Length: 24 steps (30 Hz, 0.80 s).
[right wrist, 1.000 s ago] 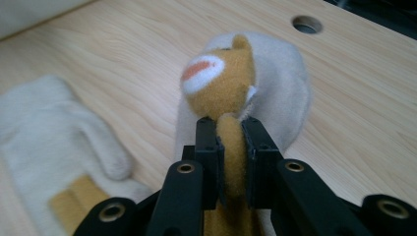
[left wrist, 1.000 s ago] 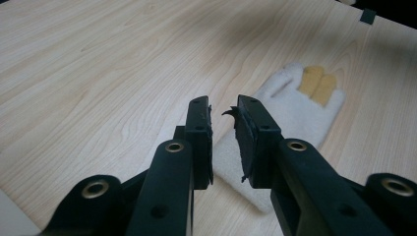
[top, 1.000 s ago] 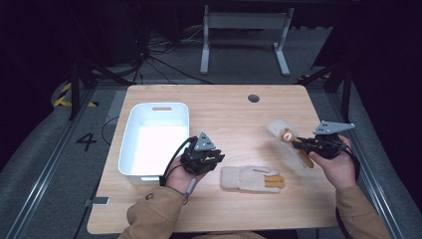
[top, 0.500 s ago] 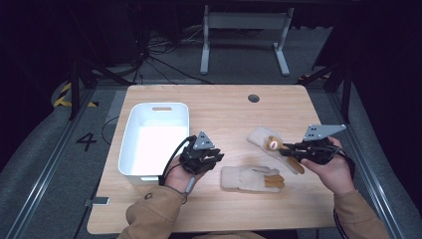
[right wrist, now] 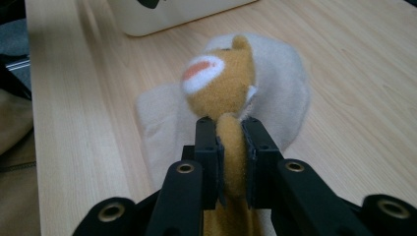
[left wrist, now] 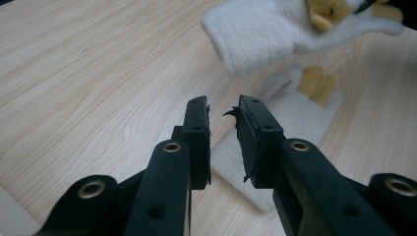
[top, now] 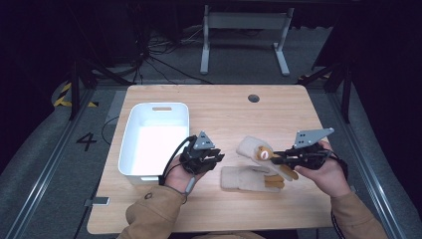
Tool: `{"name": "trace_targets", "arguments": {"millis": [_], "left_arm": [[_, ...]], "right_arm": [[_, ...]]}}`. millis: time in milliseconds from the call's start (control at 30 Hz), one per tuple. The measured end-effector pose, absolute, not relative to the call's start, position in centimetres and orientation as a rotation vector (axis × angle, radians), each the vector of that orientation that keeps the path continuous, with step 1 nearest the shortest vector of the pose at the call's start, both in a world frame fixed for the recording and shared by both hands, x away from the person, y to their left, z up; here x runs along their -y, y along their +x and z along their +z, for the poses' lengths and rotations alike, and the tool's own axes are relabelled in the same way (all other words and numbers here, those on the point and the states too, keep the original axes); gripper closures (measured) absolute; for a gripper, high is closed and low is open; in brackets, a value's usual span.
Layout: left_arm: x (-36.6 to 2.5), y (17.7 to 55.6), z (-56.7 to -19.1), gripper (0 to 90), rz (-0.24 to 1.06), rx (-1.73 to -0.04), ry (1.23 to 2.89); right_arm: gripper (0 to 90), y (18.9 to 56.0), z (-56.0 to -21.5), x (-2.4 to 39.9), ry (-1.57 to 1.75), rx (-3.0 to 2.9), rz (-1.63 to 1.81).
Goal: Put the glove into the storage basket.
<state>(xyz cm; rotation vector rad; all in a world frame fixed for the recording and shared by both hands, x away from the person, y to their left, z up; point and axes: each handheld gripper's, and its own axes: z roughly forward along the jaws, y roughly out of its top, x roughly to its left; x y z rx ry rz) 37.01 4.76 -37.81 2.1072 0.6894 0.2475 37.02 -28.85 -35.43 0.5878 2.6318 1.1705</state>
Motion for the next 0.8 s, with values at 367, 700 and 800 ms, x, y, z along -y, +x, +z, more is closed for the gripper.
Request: {"name": "trace_targets", "arguments": {"millis": [367, 700, 800], "left_arm": [[-4.6, 37.0, -38.0, 75.0, 0.243, -0.683, 2.122], [-4.4, 37.0, -38.3, 75.4, 0.218, -0.696, 2.14], [-4.1, 36.7, -38.5, 75.3, 0.21, -0.697, 2.151]], "right_arm": [[79.6, 36.9, -36.7, 27.4, 0.476, -2.745, 1.177], [79.3, 37.0, -38.3, 26.3, 0.404, -2.807, 1.136], [79.2, 37.0, -38.7, 26.1, 0.381, -2.82, 1.133]]}}
